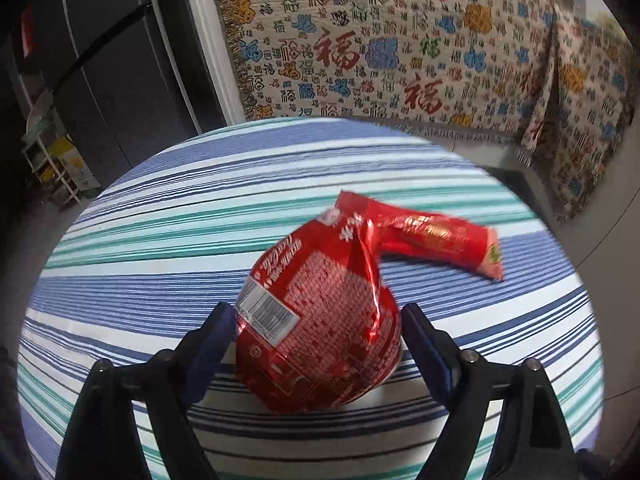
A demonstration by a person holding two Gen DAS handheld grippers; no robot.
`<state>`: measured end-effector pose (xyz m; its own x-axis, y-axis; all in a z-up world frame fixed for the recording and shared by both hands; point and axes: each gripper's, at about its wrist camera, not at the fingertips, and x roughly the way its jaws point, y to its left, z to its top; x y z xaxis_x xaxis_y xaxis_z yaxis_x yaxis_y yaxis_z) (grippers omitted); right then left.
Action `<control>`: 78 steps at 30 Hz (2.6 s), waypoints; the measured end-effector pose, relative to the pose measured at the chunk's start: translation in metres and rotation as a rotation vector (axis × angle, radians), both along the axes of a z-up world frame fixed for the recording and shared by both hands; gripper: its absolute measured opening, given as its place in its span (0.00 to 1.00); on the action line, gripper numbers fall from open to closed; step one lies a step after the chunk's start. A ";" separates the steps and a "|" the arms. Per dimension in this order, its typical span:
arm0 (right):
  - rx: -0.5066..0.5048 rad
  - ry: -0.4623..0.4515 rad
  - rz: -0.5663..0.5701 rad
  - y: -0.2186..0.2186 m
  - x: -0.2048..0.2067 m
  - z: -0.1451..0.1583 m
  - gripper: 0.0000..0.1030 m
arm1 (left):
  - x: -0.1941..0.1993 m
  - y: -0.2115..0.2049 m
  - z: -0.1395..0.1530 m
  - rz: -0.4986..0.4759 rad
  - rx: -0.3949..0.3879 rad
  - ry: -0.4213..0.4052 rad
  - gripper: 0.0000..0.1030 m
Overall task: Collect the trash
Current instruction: 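Grasp the red Coca-Cola foil bag with left tool while right grasps the red snack stick, then lift the foil bag and snack stick and carry them over the wastebasket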
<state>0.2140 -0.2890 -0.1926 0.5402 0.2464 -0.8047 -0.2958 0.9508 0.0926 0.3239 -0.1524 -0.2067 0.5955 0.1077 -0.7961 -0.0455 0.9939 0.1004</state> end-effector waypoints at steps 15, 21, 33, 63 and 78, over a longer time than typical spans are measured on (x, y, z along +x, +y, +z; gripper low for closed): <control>-0.002 -0.010 0.009 0.003 0.001 0.001 0.88 | -0.079 0.073 0.002 -0.263 -0.070 0.006 0.77; -0.066 -0.018 0.070 0.008 0.031 -0.007 0.88 | -0.099 0.110 -0.005 -0.242 -0.118 0.051 0.78; -0.143 0.007 0.144 0.027 0.179 -0.016 0.96 | -0.102 0.121 -0.011 -0.259 -0.106 -0.013 0.87; -0.006 0.017 0.289 0.062 -0.001 0.029 0.71 | -0.129 0.134 0.006 -0.334 -0.282 -0.033 0.87; 0.039 0.043 0.194 0.054 0.007 0.039 0.08 | -0.121 0.139 0.025 -0.342 -0.342 -0.070 0.33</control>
<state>0.2209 -0.2354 -0.1533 0.4445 0.3742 -0.8139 -0.4681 0.8717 0.1451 0.2033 -0.0131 -0.1819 0.6041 -0.3643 -0.7087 0.2946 0.9285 -0.2262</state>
